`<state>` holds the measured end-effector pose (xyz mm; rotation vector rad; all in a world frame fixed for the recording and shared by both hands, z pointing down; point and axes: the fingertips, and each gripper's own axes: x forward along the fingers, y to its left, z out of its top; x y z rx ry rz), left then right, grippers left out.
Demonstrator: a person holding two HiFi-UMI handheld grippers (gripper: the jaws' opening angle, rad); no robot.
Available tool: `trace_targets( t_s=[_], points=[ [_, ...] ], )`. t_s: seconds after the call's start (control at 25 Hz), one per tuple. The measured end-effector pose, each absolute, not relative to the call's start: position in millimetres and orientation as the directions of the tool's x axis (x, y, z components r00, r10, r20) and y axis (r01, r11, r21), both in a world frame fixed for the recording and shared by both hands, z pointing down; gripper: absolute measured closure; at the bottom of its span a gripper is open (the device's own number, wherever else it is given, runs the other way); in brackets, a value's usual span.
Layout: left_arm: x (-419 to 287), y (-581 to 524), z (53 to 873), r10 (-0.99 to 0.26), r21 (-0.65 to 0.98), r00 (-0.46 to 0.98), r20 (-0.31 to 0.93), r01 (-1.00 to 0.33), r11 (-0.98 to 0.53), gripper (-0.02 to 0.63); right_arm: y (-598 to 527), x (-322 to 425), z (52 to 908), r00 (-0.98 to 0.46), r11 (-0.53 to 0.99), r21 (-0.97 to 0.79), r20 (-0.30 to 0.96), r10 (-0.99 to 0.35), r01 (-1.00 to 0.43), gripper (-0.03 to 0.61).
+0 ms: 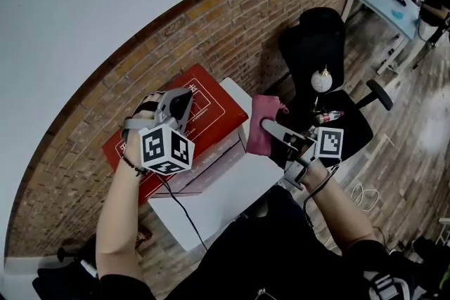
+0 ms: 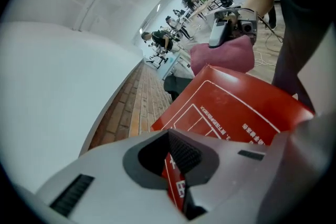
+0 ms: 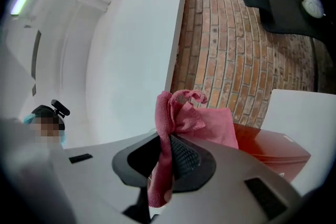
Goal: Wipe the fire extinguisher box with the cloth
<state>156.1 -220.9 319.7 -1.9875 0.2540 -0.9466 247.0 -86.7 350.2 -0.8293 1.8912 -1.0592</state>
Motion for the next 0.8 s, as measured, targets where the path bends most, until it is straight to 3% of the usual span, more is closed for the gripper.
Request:
trace_targets(
  t_s=[0.32, 0.8],
  points=[
    [149, -206, 319, -0.365, -0.802, 0.776, 0.515, 0.285, -0.525, 0.586, -57, 221, 356, -0.326, 0.384, -0.903, -0.310, -0.893, -0.194, 0.514],
    [148, -191, 321, -0.263, -0.789, 0.800, 0.538, 0.369, -0.492, 0.586, -37, 190, 357, -0.134, 0.344, -0.915, -0.322, -0.937, -0.212, 0.514]
  ],
)
